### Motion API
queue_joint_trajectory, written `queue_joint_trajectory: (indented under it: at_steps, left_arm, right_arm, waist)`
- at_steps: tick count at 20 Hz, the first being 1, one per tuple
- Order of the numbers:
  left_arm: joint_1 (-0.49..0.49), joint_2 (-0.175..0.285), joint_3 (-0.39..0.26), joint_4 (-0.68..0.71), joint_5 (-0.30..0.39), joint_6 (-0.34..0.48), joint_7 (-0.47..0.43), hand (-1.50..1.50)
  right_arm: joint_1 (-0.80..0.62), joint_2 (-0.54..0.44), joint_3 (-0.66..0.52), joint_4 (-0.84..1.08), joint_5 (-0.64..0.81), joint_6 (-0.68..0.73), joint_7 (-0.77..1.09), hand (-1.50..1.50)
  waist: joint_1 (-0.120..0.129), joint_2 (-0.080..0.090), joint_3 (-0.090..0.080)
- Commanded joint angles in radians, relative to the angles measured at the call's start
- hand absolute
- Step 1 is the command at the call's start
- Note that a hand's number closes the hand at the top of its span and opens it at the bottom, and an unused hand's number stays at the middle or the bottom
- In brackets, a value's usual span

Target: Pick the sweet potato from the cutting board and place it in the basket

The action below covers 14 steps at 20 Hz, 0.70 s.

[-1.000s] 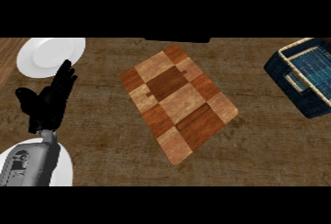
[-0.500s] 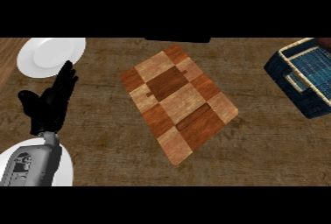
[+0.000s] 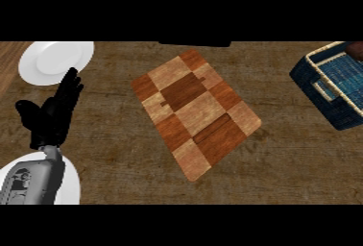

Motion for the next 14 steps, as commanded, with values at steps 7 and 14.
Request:
queue_joint_trajectory:
  at_steps: [7,14]
  left_arm:
    - [-0.029,-0.03,-0.01,0.013,-0.021,0.038,0.01,0.0]
    - [-0.004,-0.01,0.004,0.022,-0.004,0.008,-0.004,0.0]
  right_arm:
    - [0.034,0.008,-0.08,-0.103,-0.079,-0.211,-0.003,-1.5]
    - [-0.011,-0.003,-0.184,-0.161,-0.17,-0.364,0.026,-1.5]
  waist:
    - [-0.02,-0.003,0.001]
    - [-0.022,-0.008,0.0]
